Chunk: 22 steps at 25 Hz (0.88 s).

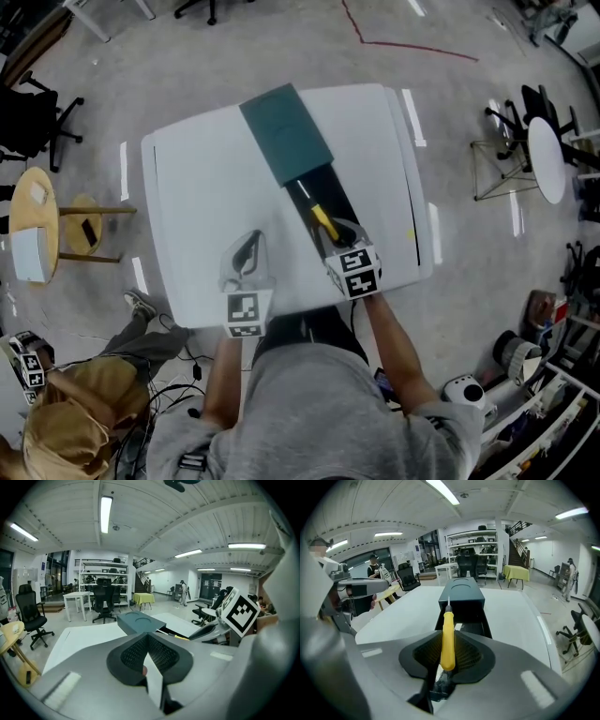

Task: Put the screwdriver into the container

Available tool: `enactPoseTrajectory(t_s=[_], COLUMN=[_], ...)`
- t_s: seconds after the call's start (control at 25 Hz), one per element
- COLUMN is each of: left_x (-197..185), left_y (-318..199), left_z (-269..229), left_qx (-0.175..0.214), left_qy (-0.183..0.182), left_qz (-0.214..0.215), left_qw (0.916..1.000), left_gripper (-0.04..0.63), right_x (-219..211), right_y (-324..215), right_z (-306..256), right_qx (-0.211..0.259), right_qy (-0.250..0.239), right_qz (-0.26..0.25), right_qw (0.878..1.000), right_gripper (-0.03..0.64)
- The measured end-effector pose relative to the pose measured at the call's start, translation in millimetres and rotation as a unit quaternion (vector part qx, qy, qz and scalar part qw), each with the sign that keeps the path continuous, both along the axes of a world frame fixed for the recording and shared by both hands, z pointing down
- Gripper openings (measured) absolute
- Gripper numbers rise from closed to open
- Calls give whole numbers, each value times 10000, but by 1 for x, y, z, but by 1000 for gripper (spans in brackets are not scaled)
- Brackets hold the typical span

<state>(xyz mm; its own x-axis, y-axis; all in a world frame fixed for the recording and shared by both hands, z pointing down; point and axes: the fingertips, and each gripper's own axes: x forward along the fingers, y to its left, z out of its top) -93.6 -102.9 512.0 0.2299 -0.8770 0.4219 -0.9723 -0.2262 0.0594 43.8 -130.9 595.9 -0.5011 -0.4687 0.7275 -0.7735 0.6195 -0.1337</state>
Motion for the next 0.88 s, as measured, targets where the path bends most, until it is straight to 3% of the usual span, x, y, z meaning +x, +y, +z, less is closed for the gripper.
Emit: enactPoseTrajectory(t_s=[0.52,0.88], left_x=[-11,-14], left_y=[-21,-29], left_z=[29,38], left_qx=[-333,-431], left_qy=[55,83], left_qz=[-254,-338], left_qw=[9991,9985], left_gripper=[12,12], right_x=[-9,-15], right_y=[-18,-21], right_z=[45,59], right_qx=[-689,-868], right_qy=[318,373], right_qz=[-250,-361], right_qw=[9968,9949], right_gripper=[81,83])
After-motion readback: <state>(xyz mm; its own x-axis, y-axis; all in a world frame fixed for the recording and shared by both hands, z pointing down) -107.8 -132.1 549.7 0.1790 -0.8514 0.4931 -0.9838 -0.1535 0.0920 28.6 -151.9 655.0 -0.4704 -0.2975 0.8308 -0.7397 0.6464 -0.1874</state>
